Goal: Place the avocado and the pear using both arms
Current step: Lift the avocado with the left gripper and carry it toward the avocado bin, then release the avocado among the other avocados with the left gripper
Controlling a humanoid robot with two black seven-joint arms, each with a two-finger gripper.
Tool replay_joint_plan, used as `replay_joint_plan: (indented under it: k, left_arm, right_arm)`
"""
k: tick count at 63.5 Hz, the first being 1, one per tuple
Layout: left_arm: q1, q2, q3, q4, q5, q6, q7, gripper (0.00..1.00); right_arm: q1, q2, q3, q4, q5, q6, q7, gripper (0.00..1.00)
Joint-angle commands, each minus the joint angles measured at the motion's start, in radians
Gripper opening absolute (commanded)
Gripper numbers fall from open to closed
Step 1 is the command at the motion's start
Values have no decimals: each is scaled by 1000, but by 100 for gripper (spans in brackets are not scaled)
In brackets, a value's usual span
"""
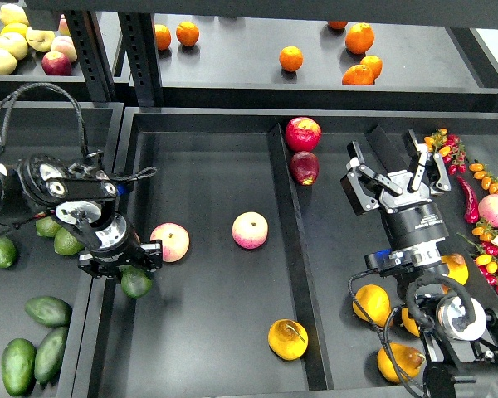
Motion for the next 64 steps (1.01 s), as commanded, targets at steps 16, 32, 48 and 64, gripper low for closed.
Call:
replay_joint_plan:
  k: [16,32,48,64]
  left_arm:
    - [22,202,0,-62,88,0,0,25]
    - [74,225,0,-46,110,0,0,26]
    - [143,180,-17,44,111,0,0,27]
    - [203,124,-34,133,111,0,0,28]
  right_arm:
    - [43,0,-40,-13,1,-26,0,100]
    - [45,0,-40,-10,2,-26,0,100]
    - [43,0,-40,-8,4,-14,0,100]
    - [45,0,-40,-7,8,-9,0,100]
